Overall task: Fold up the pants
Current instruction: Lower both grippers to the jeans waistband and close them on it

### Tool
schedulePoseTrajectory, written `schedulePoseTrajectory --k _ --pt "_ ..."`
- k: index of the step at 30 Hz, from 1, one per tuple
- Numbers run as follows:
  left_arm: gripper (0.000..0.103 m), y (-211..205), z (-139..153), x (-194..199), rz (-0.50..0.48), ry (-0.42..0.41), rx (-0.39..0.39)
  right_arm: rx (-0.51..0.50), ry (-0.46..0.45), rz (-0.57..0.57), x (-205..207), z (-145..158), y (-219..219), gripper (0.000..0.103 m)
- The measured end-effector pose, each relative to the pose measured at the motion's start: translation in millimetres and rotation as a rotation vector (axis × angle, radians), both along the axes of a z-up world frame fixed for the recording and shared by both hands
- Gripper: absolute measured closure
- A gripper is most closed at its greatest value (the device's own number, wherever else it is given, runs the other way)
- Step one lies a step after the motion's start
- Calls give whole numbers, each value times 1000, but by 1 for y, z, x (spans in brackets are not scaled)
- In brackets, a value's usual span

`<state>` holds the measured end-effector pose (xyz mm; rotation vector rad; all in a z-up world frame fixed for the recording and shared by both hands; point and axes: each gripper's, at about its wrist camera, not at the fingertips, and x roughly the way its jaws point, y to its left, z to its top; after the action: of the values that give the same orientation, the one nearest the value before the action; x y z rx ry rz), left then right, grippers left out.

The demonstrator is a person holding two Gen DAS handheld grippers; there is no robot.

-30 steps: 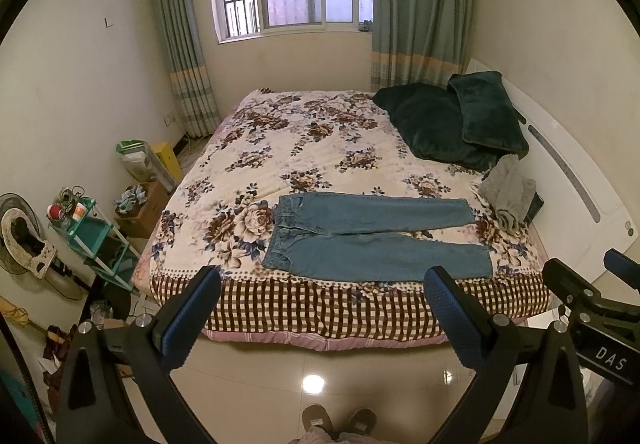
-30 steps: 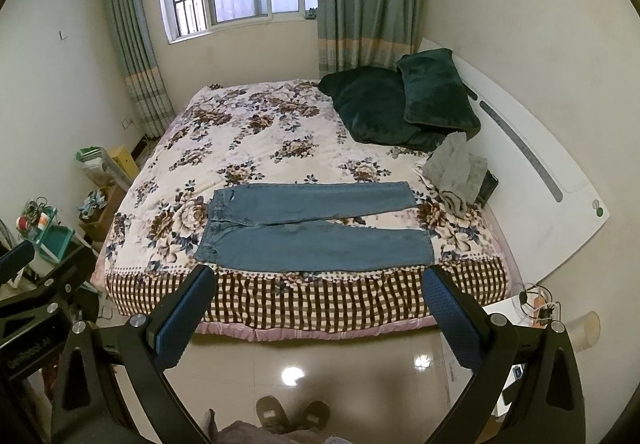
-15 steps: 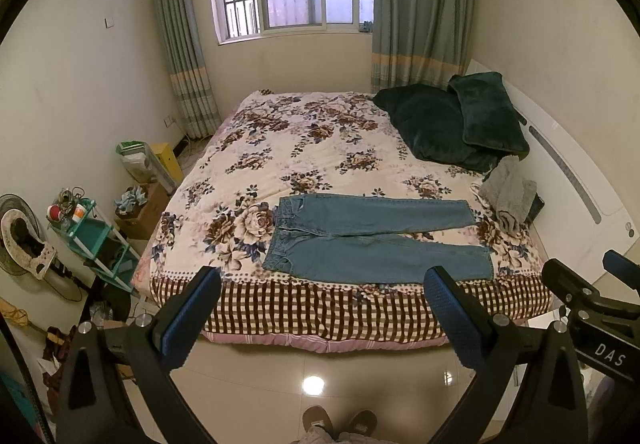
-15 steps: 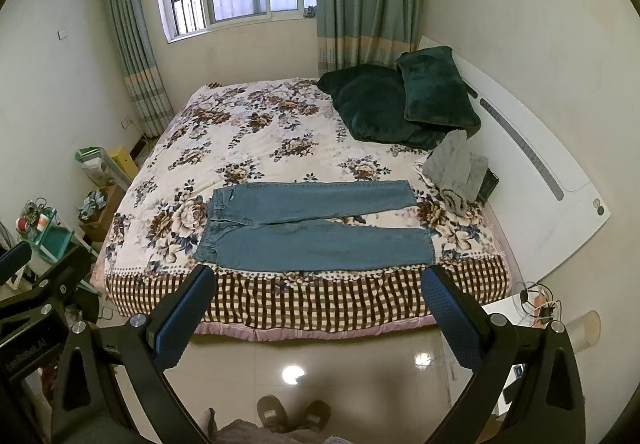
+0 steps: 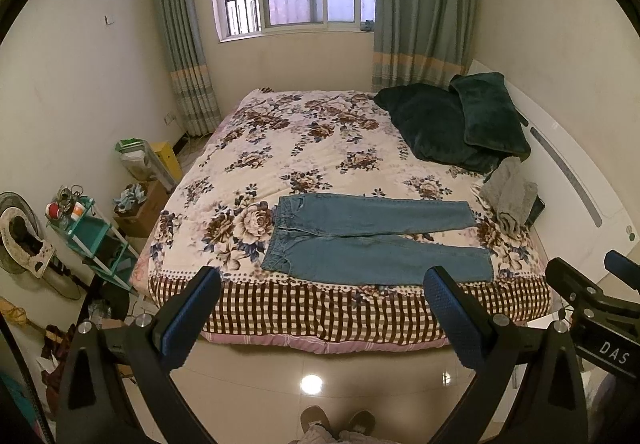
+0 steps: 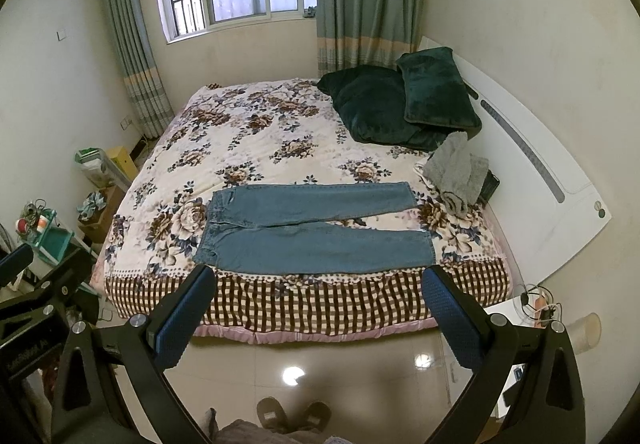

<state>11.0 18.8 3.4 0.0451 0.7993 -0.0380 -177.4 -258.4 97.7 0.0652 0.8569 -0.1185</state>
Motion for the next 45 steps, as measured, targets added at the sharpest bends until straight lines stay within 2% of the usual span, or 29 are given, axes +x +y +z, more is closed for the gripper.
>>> schedulePoseTrajectory --k 9,14,20,23,28,32,35,41,45 --pt "0 -1 -9 4 12 3 1 14 5 5 8 -1 -1 0" --pt "0 -8 -17 19 50 -22 6 42 -21 -3 20 -7 -8 0" --pt "0 -16 -36 51 119 -79 52 97 -26 -29 67 -45 -38 0" --pt "0 -17 -50 77 129 -68 74 97 -3 -68 103 -72 -59 0" --pt "0 -27 -82 136 119 -8 97 92 29 -136 163 -112 -85 0" --pt "0 -37 -115 201 87 50 109 81 50 -181 219 -147 -107 0" --pt "0 -44 -142 265 62 88 122 53 78 -198 281 -181 -125 0" --pt "0 -62 -213 413 -11 141 259 -104 196 -183 426 -256 -135 0" --pt "0 -71 -260 492 -62 188 299 -171 278 -153 519 -316 -144 0"
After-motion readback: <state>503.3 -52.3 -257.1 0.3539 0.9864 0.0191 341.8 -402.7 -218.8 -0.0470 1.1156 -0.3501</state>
